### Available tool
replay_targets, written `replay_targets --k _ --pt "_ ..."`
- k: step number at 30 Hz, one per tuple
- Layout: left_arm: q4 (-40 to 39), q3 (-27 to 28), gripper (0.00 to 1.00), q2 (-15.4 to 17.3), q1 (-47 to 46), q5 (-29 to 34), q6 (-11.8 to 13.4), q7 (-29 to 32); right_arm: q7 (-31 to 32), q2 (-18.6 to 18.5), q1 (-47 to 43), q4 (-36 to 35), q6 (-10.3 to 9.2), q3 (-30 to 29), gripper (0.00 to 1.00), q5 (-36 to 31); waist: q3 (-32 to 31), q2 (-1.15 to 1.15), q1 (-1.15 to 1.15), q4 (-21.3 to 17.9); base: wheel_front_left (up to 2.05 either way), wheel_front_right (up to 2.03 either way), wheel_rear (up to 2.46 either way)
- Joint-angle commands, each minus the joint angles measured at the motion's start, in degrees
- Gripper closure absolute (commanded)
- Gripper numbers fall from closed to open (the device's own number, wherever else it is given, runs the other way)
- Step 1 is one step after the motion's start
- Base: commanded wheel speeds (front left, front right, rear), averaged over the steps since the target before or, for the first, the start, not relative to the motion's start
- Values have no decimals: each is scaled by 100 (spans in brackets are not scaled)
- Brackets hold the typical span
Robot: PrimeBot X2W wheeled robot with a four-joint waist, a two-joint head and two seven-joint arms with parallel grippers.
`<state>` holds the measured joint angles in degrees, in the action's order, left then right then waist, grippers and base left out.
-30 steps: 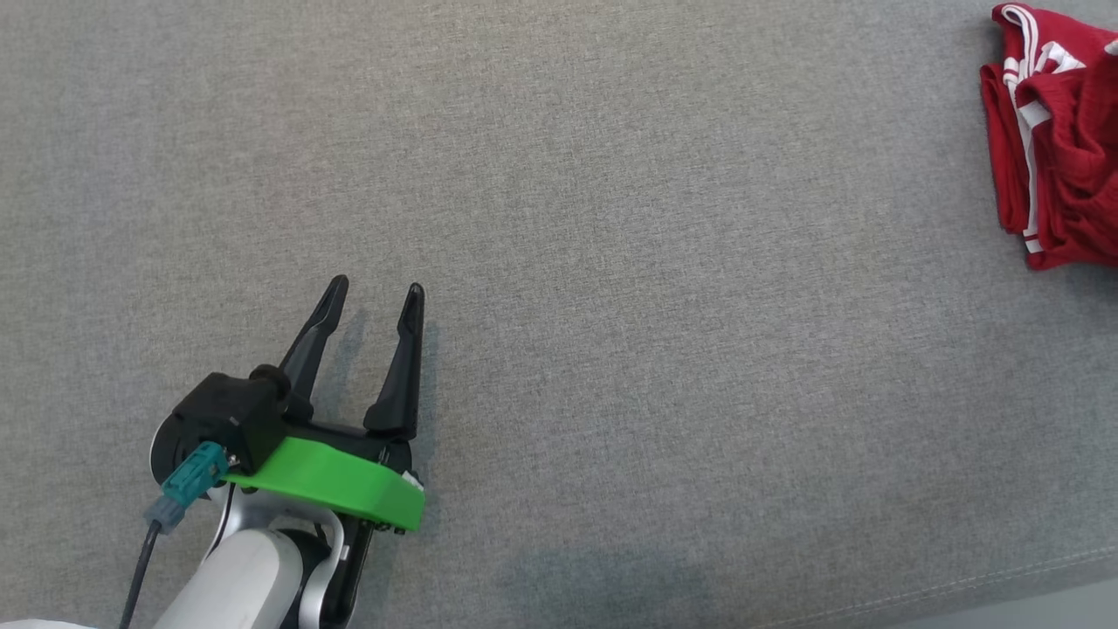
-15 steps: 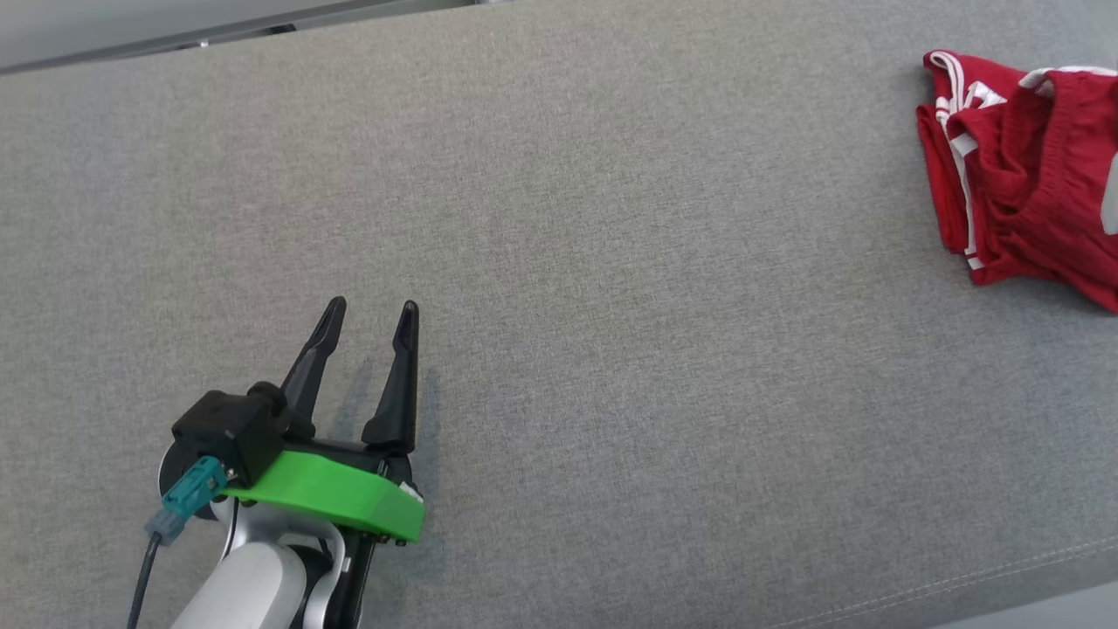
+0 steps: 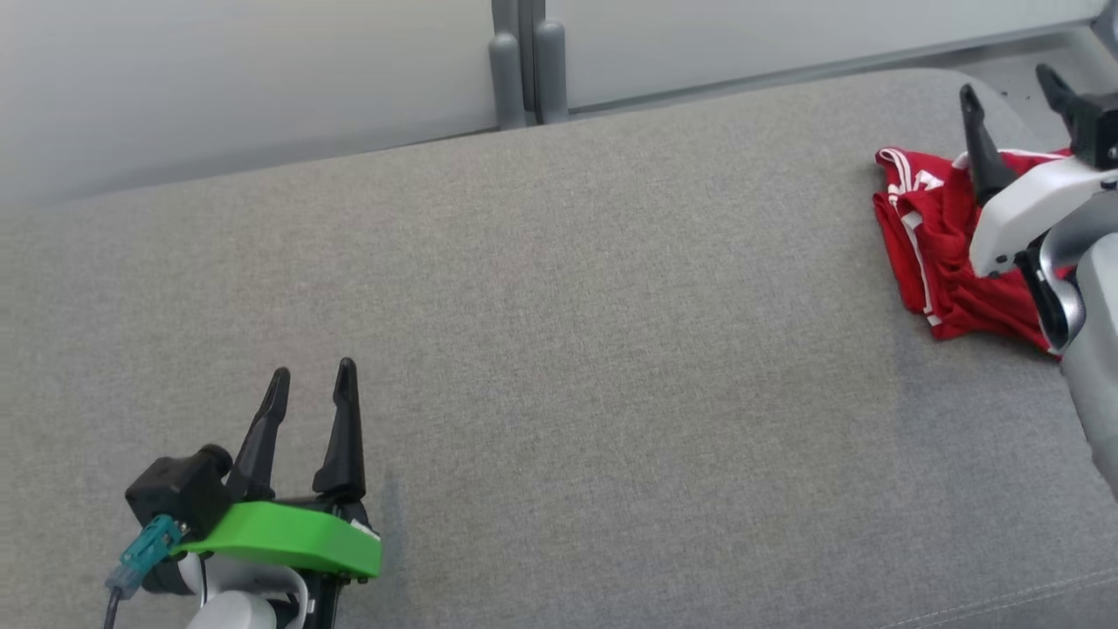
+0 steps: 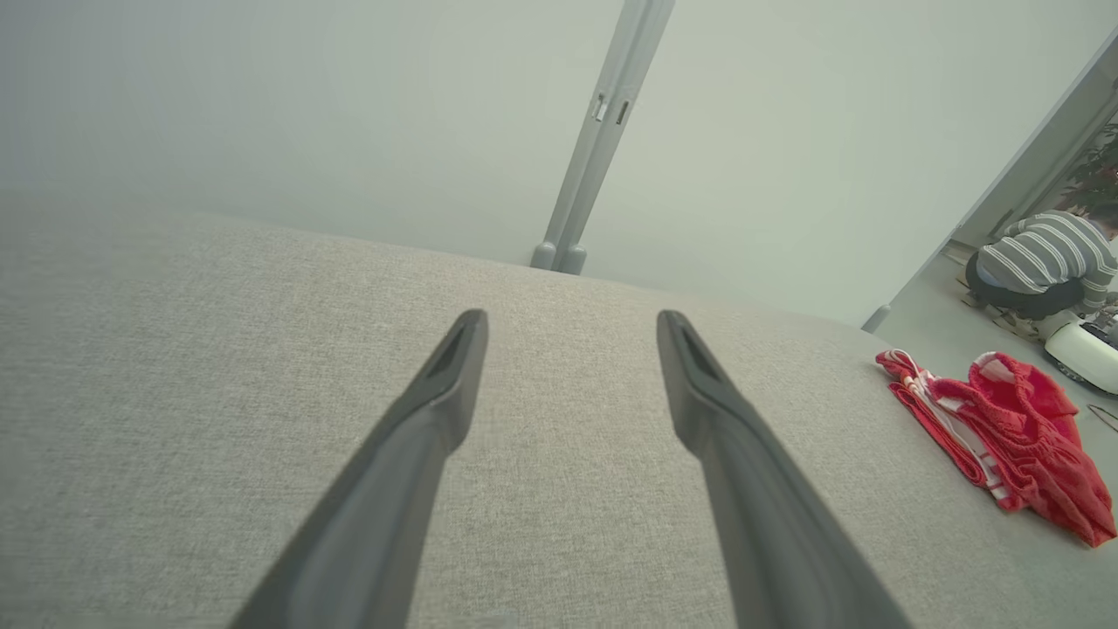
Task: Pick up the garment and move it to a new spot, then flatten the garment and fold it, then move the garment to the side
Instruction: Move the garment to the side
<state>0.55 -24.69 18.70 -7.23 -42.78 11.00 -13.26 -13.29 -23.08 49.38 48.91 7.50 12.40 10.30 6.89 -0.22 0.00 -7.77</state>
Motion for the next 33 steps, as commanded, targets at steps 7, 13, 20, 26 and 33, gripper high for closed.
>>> replay_targets --k 7,13,20,26,33 --pt "116 354 0 -28 558 41 159 -149 300 330 -1263 -1221 -2 -301 0 202 -815 22 0 322 0 0 0" --pt "153 544 0 -47 817 222 327 -186 588 940 -2359 -2535 -2 -769 0 -77 -921 22 0 455 0 0 0" --pt "154 617 0 -92 1007 431 361 -192 919 1642 -3407 -3728 -2 -1008 0 -442 -957 22 0 648 0 0 0" --pt "196 617 0 -128 1081 522 291 -191 1031 1948 -4045 -4292 -1 -1127 0 -582 -959 22 0 802 0 0 0" --pt "286 531 0 -136 1065 567 174 -192 1000 2015 -4627 -4561 -1 -1174 0 -425 -965 22 0 914 0 0 0"
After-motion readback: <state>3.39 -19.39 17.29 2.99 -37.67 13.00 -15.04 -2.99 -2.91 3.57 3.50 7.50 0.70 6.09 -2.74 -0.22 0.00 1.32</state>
